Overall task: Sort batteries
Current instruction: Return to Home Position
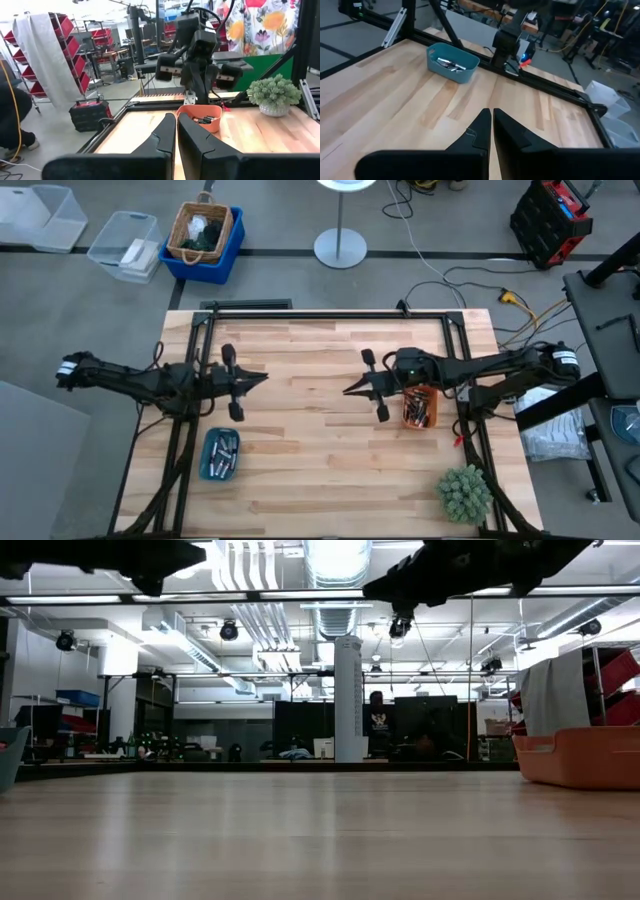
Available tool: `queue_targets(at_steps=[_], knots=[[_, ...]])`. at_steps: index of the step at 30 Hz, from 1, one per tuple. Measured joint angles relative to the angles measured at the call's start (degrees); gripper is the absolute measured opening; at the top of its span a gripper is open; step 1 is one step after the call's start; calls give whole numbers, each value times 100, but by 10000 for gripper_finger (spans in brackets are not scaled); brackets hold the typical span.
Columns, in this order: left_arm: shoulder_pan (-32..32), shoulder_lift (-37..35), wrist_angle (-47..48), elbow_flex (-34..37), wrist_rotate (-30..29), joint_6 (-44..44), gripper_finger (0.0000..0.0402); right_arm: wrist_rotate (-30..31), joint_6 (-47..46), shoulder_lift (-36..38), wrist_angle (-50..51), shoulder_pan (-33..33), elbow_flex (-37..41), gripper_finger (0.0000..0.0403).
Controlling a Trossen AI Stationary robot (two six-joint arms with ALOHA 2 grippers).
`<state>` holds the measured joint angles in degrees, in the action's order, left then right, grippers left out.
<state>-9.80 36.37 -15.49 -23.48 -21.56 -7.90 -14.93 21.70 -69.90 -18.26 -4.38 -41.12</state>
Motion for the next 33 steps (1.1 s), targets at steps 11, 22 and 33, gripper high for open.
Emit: queue_targets(at_steps=[11,22,33], knots=[[9,-936,-522,919,2,-7,0,231,24,1010,-4,-164,572,12],[9,-1303,-230,926,9,-215,0,510,-12,2280,0,-168,1324,12],[9,-2080,141,1271,19,-204,0,506,-8,3619,679,-168,1862,12]])
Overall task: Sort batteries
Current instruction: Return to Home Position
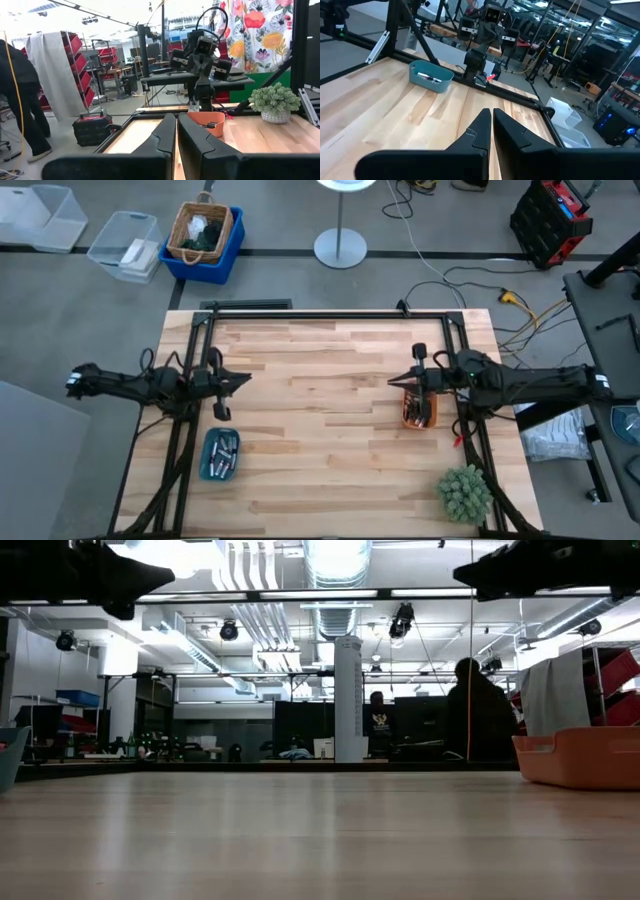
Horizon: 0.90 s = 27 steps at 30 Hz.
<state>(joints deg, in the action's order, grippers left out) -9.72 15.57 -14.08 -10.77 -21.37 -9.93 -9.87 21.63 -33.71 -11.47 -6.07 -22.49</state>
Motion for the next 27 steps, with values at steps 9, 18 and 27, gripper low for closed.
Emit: queue_targets(at_steps=[9,18,27], knots=[[7,-803,-8,451,-2,-68,0,-7,150,958,59,0,632,12],[7,-1562,4,944,-4,-47,0,-250,97,1954,179,-127,1217,12],[5,-1540,160,1017,474,-46,0,-1251,-62,2670,412,-122,1391,12]])
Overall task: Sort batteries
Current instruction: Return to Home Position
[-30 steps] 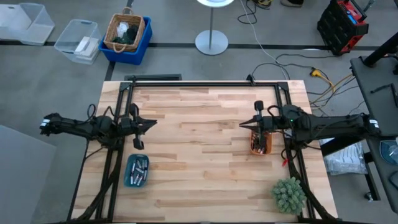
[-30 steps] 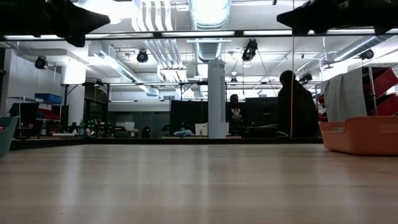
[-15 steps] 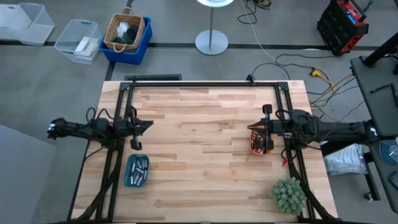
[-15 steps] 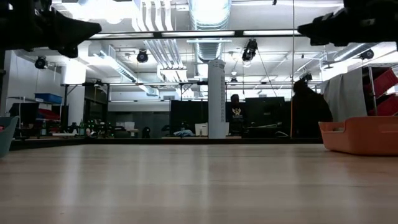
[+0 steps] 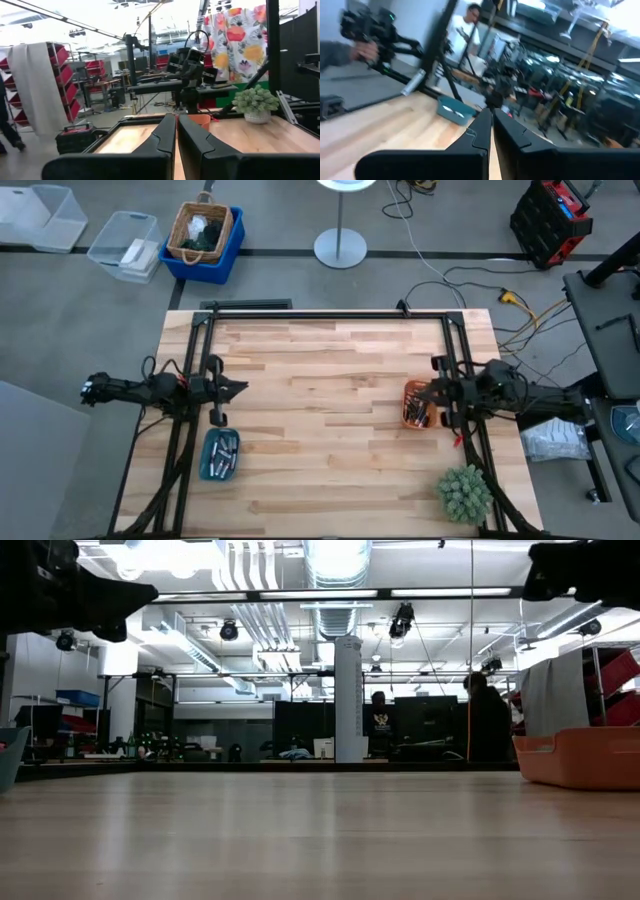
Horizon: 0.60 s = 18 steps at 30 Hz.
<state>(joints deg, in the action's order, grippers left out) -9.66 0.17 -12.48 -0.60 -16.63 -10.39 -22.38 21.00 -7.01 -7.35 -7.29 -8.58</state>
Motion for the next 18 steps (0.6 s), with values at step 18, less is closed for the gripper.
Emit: queue_targets(at_steps=[18], knots=[[1,33,498,0,45,231,0,-808,-989,95,-1104,1,790,12]])
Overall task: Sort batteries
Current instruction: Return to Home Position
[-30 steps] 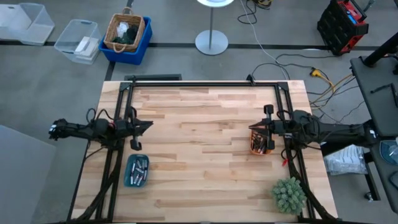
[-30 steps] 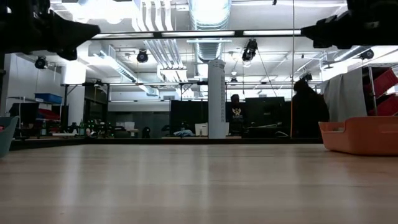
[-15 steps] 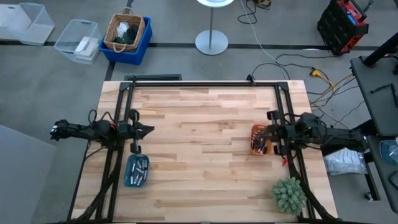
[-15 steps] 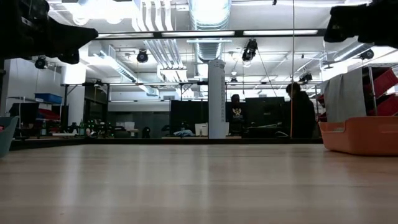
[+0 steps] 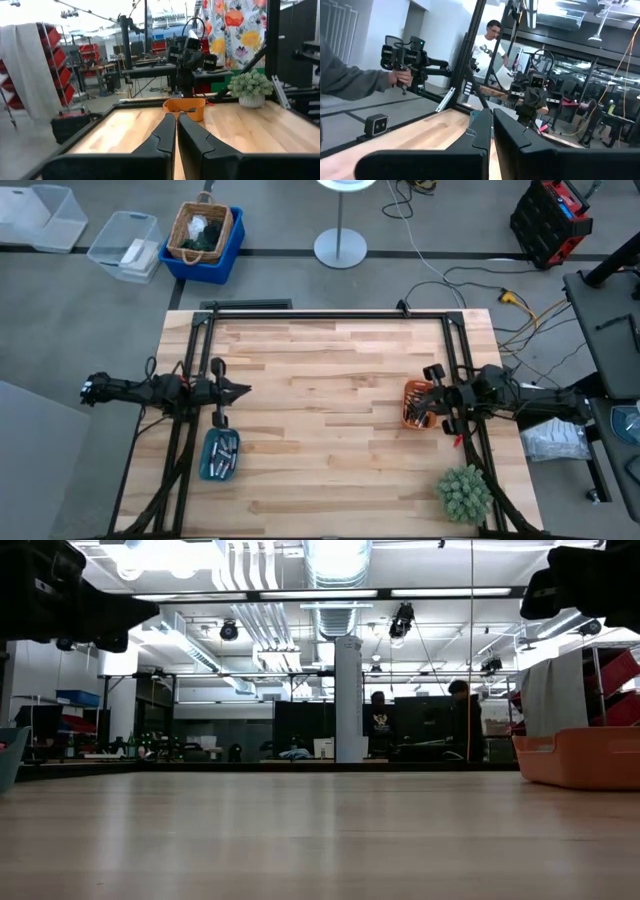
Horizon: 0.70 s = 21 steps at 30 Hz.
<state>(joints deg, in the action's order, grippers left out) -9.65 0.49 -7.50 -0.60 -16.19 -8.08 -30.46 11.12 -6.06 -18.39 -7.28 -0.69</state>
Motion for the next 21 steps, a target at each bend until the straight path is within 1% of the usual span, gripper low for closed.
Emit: queue_targets(at_steps=[3,6,9,17,21], knots=[[0,17,15,-1,-25,207,0,44,346,-4,4,1,2,13],[0,24,137,-18,-26,217,0,49,428,-9,10,-1,2,13],[0,22,103,-34,-26,217,0,49,134,-9,11,-1,2,13],[0,100,118,-35,-24,219,0,55,-1156,-11,11,-1,4,13],[0,126,115,-36,-24,217,0,53,-1646,-11,12,-1,6,13]])
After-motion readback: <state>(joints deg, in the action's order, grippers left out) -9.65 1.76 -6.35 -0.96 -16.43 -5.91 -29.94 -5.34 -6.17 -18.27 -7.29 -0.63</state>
